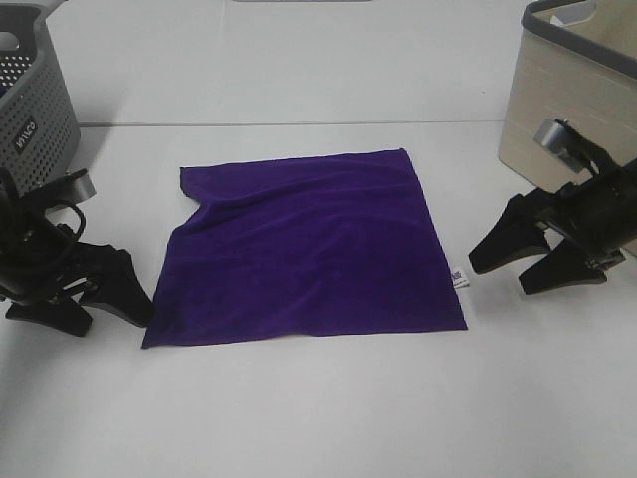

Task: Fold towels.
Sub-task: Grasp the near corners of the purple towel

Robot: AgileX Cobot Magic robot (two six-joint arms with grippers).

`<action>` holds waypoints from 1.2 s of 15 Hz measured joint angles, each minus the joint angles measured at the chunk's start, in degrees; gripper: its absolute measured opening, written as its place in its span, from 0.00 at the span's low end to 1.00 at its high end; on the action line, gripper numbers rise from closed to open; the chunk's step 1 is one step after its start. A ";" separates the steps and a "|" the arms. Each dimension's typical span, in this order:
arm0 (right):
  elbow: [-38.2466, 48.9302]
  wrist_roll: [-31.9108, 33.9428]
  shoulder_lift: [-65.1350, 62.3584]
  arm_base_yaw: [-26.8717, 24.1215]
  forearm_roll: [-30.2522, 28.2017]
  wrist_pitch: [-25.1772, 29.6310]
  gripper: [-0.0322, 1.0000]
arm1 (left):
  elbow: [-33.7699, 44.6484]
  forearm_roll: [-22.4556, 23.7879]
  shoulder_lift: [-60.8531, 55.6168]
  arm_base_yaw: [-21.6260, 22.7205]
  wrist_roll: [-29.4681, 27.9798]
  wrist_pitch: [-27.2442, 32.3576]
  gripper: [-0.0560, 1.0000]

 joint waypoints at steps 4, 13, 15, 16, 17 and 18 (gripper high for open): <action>-0.23 -3.72 6.02 -0.11 2.41 1.43 0.92 | -0.17 -6.07 2.23 3.61 7.56 2.64 0.84; -0.69 -3.84 7.28 -0.11 3.90 2.92 0.91 | -0.40 -7.91 3.04 3.78 8.54 3.55 0.84; -0.69 -2.64 7.28 -0.06 3.78 2.52 0.91 | -0.40 -8.08 3.04 2.98 7.62 3.09 0.83; -0.69 -0.86 7.28 0.46 3.78 1.78 0.90 | -0.40 -8.48 3.04 1.55 7.10 2.98 0.83; -0.74 0.29 7.22 1.66 3.55 0.57 0.87 | -0.52 -9.05 3.21 -0.46 6.07 2.35 0.82; -0.92 1.60 7.22 3.67 3.55 -1.43 0.83 | -1.38 -9.11 3.84 -3.15 4.30 1.83 0.81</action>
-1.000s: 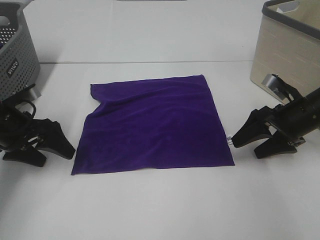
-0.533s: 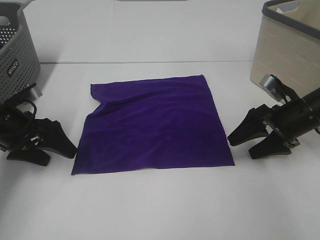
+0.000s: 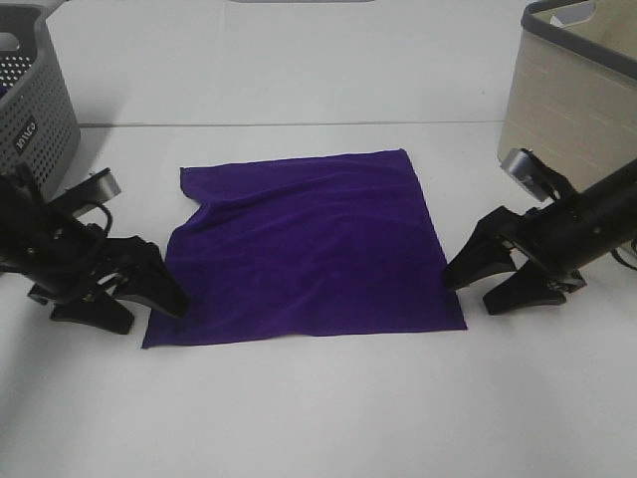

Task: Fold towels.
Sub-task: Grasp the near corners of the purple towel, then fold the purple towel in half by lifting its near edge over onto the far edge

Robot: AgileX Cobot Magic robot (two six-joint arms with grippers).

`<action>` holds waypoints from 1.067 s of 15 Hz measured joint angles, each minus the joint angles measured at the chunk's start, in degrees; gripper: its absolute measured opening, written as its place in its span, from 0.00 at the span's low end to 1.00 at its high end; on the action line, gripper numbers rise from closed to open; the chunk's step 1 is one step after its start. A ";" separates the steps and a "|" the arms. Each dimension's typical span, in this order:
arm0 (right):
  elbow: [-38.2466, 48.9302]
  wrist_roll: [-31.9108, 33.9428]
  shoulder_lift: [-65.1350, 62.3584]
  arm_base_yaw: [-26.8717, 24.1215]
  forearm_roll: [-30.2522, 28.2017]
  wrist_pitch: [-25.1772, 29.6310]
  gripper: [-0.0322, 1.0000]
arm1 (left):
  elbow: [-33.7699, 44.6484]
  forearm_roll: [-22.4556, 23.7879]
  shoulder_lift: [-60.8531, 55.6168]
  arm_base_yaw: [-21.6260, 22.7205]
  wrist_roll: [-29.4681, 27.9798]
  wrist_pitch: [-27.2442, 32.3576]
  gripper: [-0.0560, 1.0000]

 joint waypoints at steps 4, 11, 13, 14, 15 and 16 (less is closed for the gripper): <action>-0.46 6.19 0.23 9.34 -2.64 -10.14 0.51 | -9.63 0.86 6.07 -9.85 -12.43 1.49 0.75; -0.63 11.80 1.43 11.06 -3.09 -13.75 0.06 | -16.56 7.10 11.23 -15.76 -22.86 1.60 0.06; -0.63 12.20 1.43 11.06 -3.04 -13.64 0.06 | -16.67 7.68 11.29 -15.87 -22.80 1.72 0.05; -0.63 12.55 1.26 11.06 -3.04 -13.52 0.06 | -16.67 8.25 11.12 -15.87 -22.17 2.18 0.05; -0.63 12.89 0.86 11.06 -3.21 -13.29 0.06 | -16.67 9.85 10.66 -15.87 -21.72 3.44 0.05; -0.57 13.29 0.23 11.12 -3.72 -12.26 0.06 | -16.62 12.83 9.80 -15.87 -21.54 4.81 0.05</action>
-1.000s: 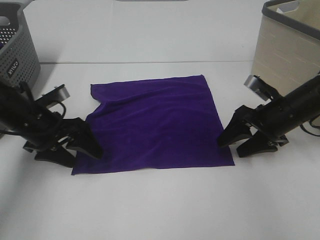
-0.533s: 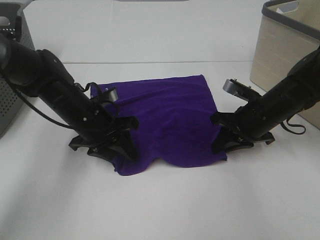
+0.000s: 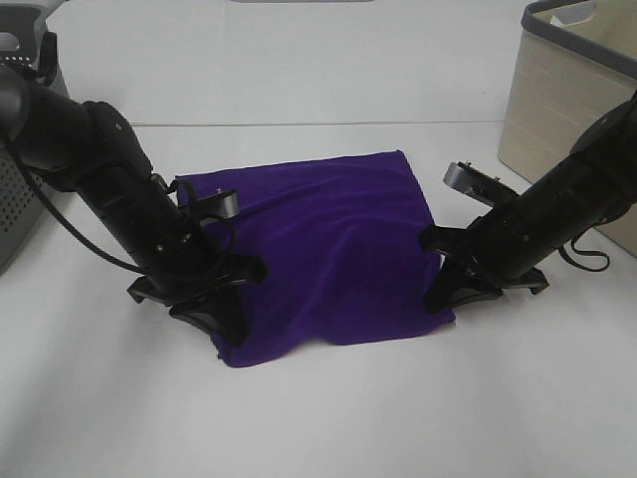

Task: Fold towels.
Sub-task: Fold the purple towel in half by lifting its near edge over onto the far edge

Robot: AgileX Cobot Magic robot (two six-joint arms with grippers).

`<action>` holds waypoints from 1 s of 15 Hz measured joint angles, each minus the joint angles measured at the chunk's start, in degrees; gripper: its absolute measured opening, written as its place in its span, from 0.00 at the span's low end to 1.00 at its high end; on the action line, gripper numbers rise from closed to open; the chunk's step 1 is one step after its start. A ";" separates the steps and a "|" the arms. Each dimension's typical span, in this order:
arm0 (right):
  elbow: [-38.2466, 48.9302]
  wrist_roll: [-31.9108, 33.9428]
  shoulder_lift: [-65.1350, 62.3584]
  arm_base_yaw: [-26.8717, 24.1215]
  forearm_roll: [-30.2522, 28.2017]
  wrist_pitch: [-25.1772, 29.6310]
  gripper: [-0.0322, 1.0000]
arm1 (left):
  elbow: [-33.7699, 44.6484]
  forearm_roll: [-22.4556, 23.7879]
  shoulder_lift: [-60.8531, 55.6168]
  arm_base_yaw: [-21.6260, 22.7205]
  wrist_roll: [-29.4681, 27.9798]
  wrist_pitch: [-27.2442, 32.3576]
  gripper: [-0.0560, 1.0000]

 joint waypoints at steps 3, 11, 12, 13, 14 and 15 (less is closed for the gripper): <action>4.18 3.38 -7.22 0.23 -5.44 5.44 0.06 | 0.69 9.34 -7.22 -0.06 0.17 6.42 0.05; -5.16 10.49 -20.00 0.69 -9.85 10.54 0.06 | -1.15 10.14 -19.08 4.01 -1.49 3.78 0.05; -9.17 10.54 -17.99 0.69 -10.08 9.68 0.06 | -2.23 9.74 -18.33 4.93 -1.49 0.34 0.05; -13.87 10.71 -15.18 0.69 -10.37 8.37 0.06 | -3.55 9.63 -17.36 5.21 -0.69 -2.81 0.05; -18.68 11.00 -11.97 0.69 -10.83 7.33 0.06 | -5.21 9.63 -16.16 5.39 0.40 -4.93 0.05; -22.80 11.06 -9.05 0.69 -11.17 6.53 0.06 | -7.39 9.63 -14.44 5.44 1.26 -6.70 0.05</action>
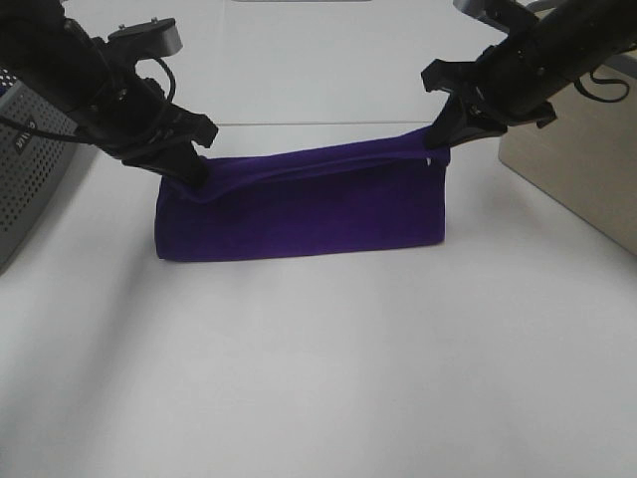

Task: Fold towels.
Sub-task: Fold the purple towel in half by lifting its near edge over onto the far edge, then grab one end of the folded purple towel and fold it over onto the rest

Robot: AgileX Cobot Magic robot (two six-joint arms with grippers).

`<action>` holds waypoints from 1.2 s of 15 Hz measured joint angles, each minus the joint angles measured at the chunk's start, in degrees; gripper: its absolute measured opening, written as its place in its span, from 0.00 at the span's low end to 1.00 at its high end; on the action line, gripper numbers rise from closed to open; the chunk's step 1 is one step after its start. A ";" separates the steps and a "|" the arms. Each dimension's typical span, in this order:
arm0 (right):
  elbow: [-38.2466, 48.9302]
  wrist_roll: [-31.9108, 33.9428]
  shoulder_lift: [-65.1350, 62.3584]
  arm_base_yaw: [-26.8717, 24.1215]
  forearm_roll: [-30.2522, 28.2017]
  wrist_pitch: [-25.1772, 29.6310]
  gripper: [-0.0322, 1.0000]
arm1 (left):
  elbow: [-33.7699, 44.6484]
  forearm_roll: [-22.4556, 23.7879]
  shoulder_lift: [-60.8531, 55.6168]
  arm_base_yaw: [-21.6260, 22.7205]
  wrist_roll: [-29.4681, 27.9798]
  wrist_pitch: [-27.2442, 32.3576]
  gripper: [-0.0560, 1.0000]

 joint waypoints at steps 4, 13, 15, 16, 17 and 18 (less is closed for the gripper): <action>-8.88 0.29 10.14 0.00 -0.86 -0.92 0.06 | -6.36 1.38 8.08 0.23 1.89 -3.90 0.05; -9.11 0.34 17.19 -0.11 -2.52 -3.32 0.32 | -11.92 4.01 17.36 0.92 1.26 -4.30 0.31; -9.11 0.34 17.19 -0.17 -3.44 -2.98 0.68 | -13.01 6.36 17.36 1.83 -3.55 -2.29 0.59; -9.17 0.34 17.19 -0.17 -4.07 -1.89 0.81 | -13.81 8.19 17.36 2.01 -6.02 0.29 0.70; -9.91 0.34 16.62 -0.17 -5.56 1.83 0.89 | -16.62 11.75 17.36 2.52 -9.45 6.59 0.77; -9.91 0.34 16.21 -0.17 -5.79 2.86 0.89 | -17.99 12.09 17.36 3.44 -9.80 9.63 0.78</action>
